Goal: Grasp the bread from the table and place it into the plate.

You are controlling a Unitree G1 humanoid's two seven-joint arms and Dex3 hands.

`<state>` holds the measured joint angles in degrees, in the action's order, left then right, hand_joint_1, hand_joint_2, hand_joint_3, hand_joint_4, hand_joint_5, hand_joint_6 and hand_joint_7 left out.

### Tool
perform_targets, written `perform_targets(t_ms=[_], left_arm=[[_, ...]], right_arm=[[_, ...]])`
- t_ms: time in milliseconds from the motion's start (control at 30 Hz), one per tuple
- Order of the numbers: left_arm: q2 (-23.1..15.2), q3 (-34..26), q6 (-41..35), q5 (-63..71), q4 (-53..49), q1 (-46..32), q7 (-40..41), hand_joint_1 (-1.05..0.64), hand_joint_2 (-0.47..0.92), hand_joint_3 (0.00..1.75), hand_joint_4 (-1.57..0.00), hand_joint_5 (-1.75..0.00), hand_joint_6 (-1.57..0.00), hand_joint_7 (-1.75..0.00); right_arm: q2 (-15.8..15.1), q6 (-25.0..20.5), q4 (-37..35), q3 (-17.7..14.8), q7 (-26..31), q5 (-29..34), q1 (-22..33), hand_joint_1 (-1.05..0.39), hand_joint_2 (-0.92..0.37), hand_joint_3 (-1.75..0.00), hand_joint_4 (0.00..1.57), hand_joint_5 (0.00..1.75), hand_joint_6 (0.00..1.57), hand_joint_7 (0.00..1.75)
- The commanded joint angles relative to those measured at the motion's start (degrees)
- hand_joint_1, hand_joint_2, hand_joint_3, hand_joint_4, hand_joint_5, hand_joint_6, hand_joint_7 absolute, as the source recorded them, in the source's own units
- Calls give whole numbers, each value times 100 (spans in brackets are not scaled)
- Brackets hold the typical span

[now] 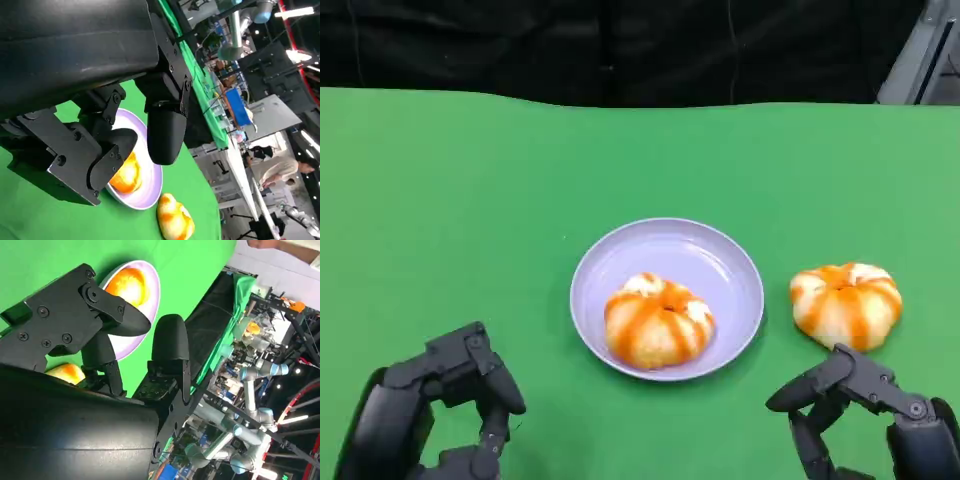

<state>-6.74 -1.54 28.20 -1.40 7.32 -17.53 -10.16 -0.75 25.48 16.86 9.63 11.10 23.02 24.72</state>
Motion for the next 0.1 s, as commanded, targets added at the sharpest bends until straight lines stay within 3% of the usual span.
perform_targets(t_ms=[33,100], left_arm=[[-32,-25,92,-45,-60,32,-6,5,33,144,-83,-175,-78,-156],[-25,-21,115,-67,-73,41,-14,5,33,145,-83,-175,-78,-155]], right_arm=[[-67,59,81,-35,-23,-53,46,-13,-45,-114,74,159,72,120],[-63,47,96,-38,-28,-40,56,-13,-44,-114,74,158,72,120]])
